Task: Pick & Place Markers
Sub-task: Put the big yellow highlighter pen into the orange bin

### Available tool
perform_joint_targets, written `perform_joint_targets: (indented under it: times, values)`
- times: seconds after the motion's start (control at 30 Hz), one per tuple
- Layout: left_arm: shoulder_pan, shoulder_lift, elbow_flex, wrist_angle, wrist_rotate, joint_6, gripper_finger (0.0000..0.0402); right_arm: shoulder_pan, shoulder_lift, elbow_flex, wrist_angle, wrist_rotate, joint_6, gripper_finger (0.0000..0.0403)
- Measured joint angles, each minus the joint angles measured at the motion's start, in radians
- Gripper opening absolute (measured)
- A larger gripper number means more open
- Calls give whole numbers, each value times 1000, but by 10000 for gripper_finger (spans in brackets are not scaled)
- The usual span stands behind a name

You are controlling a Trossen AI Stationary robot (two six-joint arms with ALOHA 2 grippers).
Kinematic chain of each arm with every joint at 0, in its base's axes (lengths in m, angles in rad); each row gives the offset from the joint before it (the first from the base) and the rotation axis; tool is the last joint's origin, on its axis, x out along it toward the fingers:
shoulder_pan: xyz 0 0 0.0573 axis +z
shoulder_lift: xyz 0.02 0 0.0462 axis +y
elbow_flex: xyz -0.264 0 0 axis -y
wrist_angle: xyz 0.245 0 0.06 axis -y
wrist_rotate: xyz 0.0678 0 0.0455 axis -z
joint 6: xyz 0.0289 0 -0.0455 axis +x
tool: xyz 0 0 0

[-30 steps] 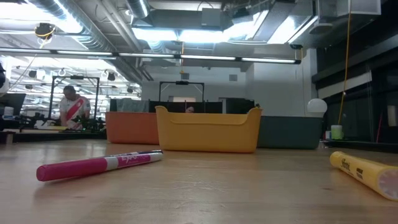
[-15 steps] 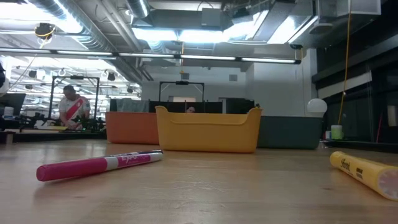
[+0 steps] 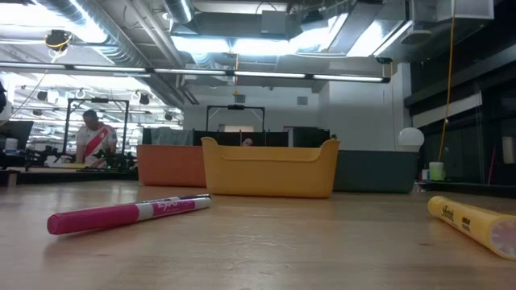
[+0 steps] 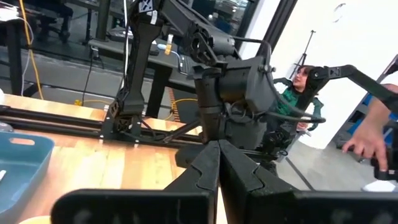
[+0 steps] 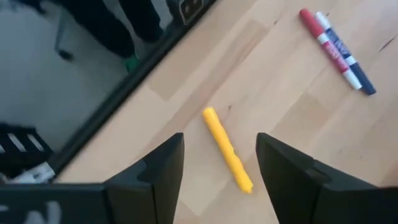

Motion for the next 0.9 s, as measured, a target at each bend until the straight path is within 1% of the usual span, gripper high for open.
perform_joint_targets:
  times: [0.2,0.3,0.4,0.57,0.7,0.9]
  values:
    - [-17,0,0,0,0,-24,7,0,41,0,-69,7,-128,200]
    - [-22,0,0,0,0,-26,5,0,62,0,-76,8,-188,200]
    - [-29,0,0,0,-3,-26,2,0,84,0,-77,41,-219,200]
    - [-37,0,0,0,-8,-25,5,0,130,0,-80,75,-323,200]
    - [-37,0,0,0,-8,-25,8,0,173,0,-80,78,-375,200]
    - [-37,0,0,0,-8,-25,3,2,227,0,-80,126,-425,200]
